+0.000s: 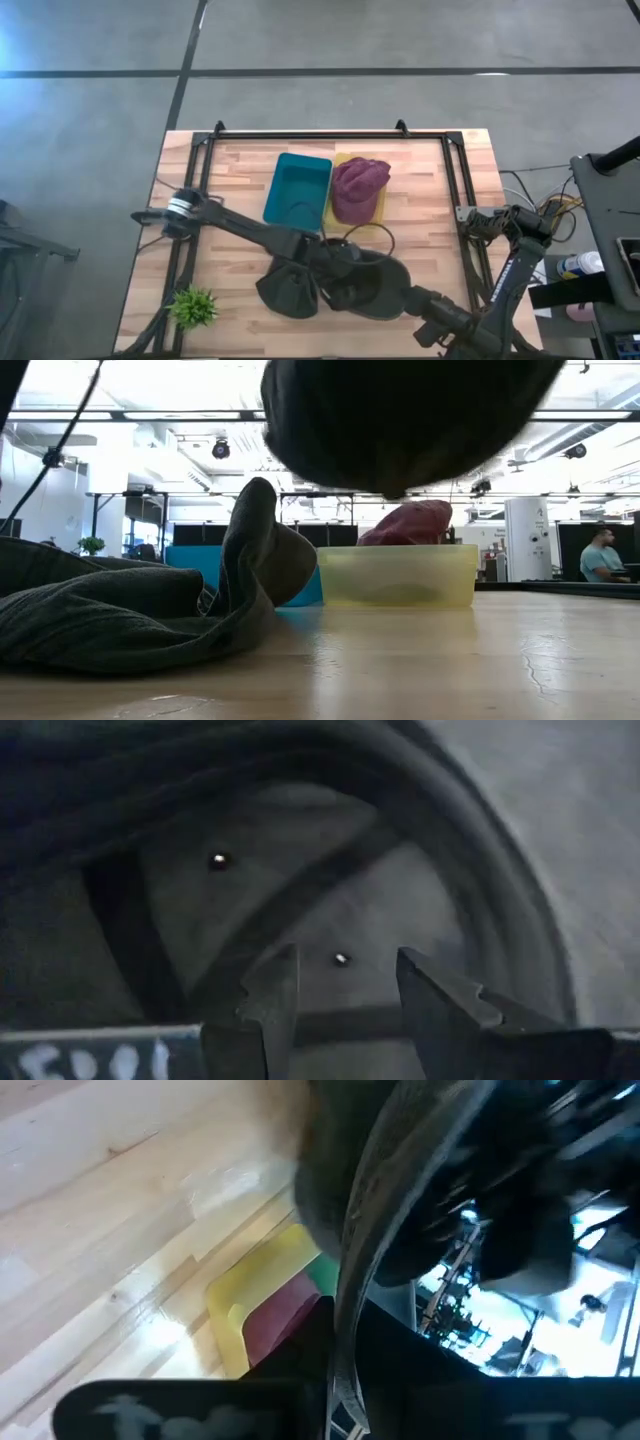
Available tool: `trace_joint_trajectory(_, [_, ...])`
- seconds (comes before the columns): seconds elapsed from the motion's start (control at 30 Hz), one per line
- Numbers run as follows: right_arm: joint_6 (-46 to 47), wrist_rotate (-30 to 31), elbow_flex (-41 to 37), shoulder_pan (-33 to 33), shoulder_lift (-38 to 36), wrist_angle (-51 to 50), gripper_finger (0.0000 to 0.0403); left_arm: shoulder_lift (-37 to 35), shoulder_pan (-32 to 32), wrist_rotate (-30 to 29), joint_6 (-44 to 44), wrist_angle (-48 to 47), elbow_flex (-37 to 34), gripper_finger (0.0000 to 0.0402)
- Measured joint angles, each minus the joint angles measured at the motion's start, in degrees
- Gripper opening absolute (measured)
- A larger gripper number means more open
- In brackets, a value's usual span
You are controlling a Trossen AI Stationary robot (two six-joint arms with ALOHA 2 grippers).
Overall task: Pick & Place hat
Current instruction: Put the right black cap into the blue bin
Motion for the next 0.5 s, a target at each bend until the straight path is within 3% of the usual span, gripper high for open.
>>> trace_joint_trajectory(0.37, [4.4, 0.3, -2.1, -0.5, -0.1, 0.1, 0.0017, -15.7, -1.3, -0.9, -3.1, -4.4, -0.3, 0.0163])
trace_joint_trajectory(0.5, [6.5, 0.3, -2.2, -1.3, -0.1, 0.4, 0.0016, -18.7, -1.3, -0.9, -4.1, 1.5, -0.4, 0.0163])
